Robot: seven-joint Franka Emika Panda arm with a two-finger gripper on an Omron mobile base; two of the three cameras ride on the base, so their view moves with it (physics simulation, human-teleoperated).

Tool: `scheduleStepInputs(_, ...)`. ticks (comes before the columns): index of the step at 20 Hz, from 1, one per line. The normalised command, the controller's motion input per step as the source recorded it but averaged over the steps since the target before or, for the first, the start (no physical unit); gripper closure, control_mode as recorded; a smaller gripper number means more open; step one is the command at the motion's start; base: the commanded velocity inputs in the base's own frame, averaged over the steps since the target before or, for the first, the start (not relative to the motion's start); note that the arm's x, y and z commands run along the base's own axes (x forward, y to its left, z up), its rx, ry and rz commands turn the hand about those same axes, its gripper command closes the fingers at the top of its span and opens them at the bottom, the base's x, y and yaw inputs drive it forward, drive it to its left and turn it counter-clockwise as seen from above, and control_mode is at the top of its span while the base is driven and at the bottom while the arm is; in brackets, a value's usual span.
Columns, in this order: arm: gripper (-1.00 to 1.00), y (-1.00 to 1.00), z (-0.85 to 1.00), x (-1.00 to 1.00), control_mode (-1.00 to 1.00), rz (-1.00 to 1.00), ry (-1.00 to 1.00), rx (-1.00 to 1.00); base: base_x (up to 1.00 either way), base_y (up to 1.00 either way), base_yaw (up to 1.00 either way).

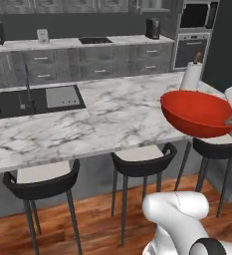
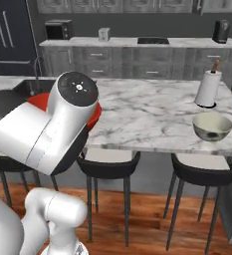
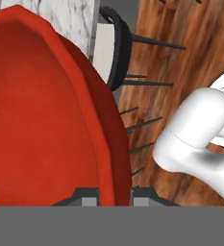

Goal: Pick up the bowls from the cabinet and place each bowl in front of a stool on the dining counter.

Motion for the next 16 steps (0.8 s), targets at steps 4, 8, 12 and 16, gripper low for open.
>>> scheduleStepInputs(4,1.00,0.00,0.00,0.00,1.00,0.00,0.00,0.00,0.67,0.71,0.01)
scheduleStepInputs(8,1.00,0.00,0.00,0.00,1.00,0.00,0.00,0.00,0.79,0.00,0.08)
scheduleStepInputs(12,1.00,0.00,0.00,0.00,1.00,0.00,0.00,0.00,0.99,-0.21,0.11)
scheduleStepInputs(16,1.00,-0.45,-0.28,0.96,-1.00,0.12,0.00,0.06,0.00,0.00,0.00)
